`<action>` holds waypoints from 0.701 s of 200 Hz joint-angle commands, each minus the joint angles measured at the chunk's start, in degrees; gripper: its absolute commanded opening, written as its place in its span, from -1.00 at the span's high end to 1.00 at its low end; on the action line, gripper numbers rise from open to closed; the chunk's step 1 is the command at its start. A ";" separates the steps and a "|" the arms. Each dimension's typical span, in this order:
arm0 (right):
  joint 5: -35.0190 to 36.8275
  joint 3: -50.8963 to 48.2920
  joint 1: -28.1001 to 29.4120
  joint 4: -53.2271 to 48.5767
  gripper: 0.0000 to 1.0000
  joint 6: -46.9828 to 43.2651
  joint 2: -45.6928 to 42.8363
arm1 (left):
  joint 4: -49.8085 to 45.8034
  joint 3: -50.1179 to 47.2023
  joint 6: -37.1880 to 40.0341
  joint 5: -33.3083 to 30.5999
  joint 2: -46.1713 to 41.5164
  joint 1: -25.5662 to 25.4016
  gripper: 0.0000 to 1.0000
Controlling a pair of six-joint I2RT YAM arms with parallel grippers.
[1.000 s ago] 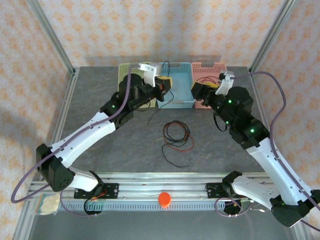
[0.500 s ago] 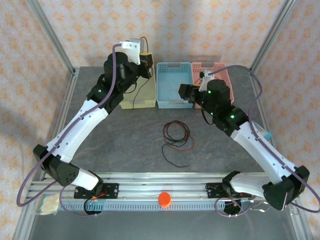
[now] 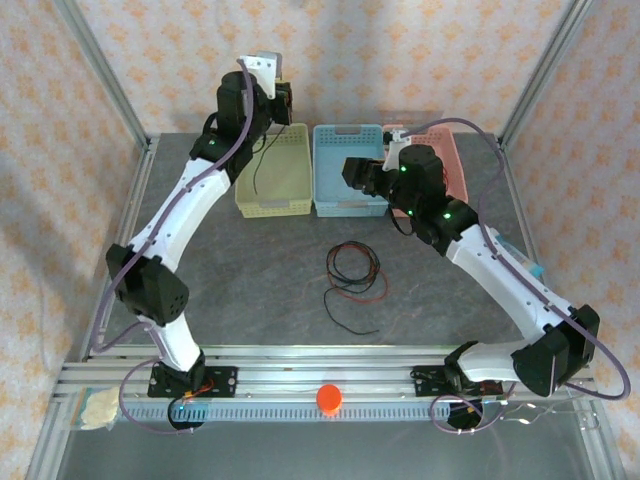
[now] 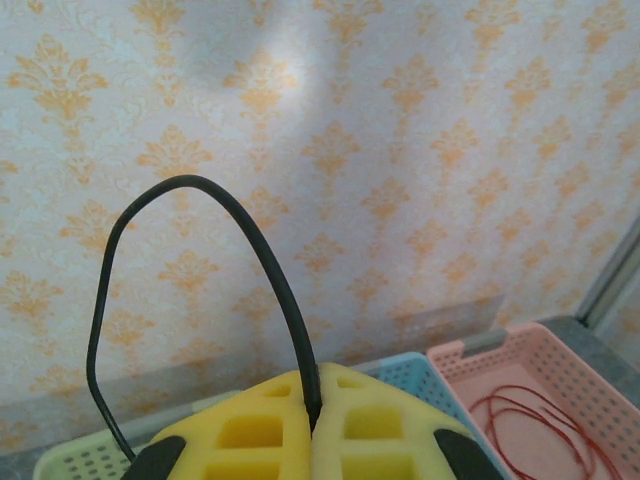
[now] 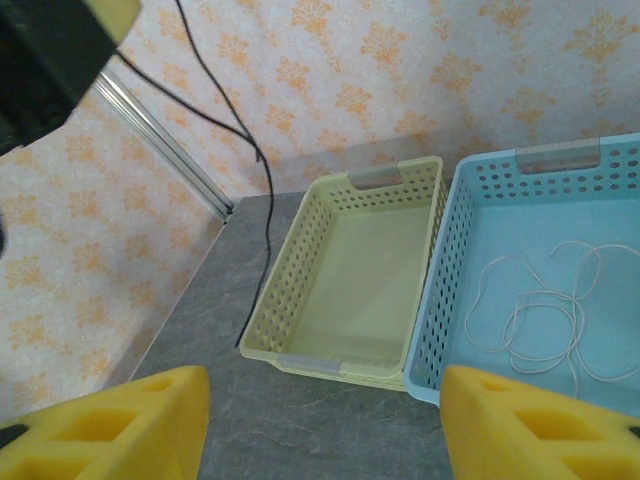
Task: Untangle the cables
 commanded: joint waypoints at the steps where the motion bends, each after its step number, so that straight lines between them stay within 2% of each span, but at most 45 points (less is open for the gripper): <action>1: -0.97 -0.11 0.34 2.70 -0.24 0.92 -0.01 | 4.53 3.76 3.98 1.12 3.73 1.27 1.00; 34: -3.85 -1.08 0.33 8.10 -0.24 1.76 2.77 | 4.80 8.51 3.40 1.00 11.32 2.61 1.00; 71: -3.56 -1.91 0.33 16.54 -0.24 3.82 7.27 | 5.96 10.20 1.14 0.69 16.35 3.65 1.00; 101: -5.83 -0.28 0.33 16.64 -0.24 4.72 9.70 | 6.35 10.41 -0.45 1.57 19.28 4.95 1.00; 140: -4.14 -3.37 0.33 15.87 -0.24 5.66 8.32 | 6.94 6.53 -1.73 3.48 21.34 5.60 1.00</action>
